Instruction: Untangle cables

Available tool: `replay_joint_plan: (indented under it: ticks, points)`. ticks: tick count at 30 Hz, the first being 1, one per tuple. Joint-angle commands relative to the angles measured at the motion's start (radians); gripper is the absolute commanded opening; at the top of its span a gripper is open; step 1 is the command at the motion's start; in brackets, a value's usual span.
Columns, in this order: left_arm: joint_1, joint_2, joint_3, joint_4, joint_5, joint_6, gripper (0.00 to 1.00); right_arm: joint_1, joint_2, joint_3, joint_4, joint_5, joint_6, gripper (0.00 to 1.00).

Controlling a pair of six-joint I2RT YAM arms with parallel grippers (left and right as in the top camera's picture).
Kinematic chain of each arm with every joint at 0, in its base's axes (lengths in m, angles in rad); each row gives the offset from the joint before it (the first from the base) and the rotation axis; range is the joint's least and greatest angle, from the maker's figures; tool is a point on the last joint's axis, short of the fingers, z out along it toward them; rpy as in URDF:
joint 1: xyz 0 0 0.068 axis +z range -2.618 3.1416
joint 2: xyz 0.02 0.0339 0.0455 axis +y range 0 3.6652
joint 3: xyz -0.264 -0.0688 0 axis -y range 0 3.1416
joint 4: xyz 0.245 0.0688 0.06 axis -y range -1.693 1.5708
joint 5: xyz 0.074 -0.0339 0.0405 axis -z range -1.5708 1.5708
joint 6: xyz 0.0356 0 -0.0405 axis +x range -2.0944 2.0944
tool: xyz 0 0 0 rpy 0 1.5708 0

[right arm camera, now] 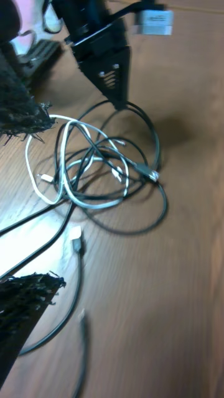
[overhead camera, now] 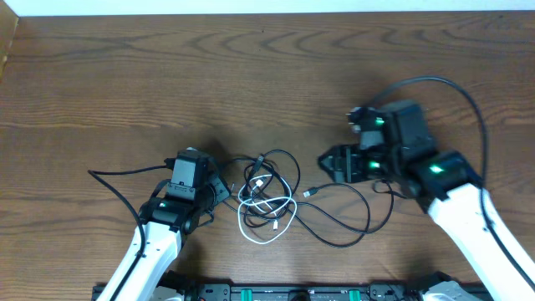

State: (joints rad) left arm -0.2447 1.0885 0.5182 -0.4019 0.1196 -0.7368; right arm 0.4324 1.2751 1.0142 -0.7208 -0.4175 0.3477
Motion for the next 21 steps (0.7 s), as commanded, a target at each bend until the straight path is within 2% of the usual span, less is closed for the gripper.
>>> replay_joint_plan:
  ticks: [1,7,9,11,14,21]
  points:
    - [0.004,0.002,0.007,-0.008,-0.021,-0.002,0.13,0.062,0.086,0.010,0.047,-0.036,-0.053,0.68]
    - [0.004,0.002,0.007,-0.009,-0.028,-0.002,0.10,0.138,0.211,0.010,0.137,-0.153,-0.121,0.67]
    - [0.004,0.002,0.007,-0.009,-0.028,-0.002,0.17,0.165,0.240,0.010,0.141,-0.172,-0.161,0.67]
    - [0.004,0.002,0.007,-0.009,-0.028,-0.002,0.17,0.190,0.267,0.010,0.141,-0.172,-0.205,0.64]
    - [0.004,0.002,0.007,-0.009,-0.028,-0.002,0.08,0.219,0.283,0.010,0.141,-0.172,-0.235,0.62]
    - [0.004,0.002,0.007,-0.009,-0.036,-0.002,0.08,0.262,0.281,0.010,0.125,-0.198,-0.265,0.62]
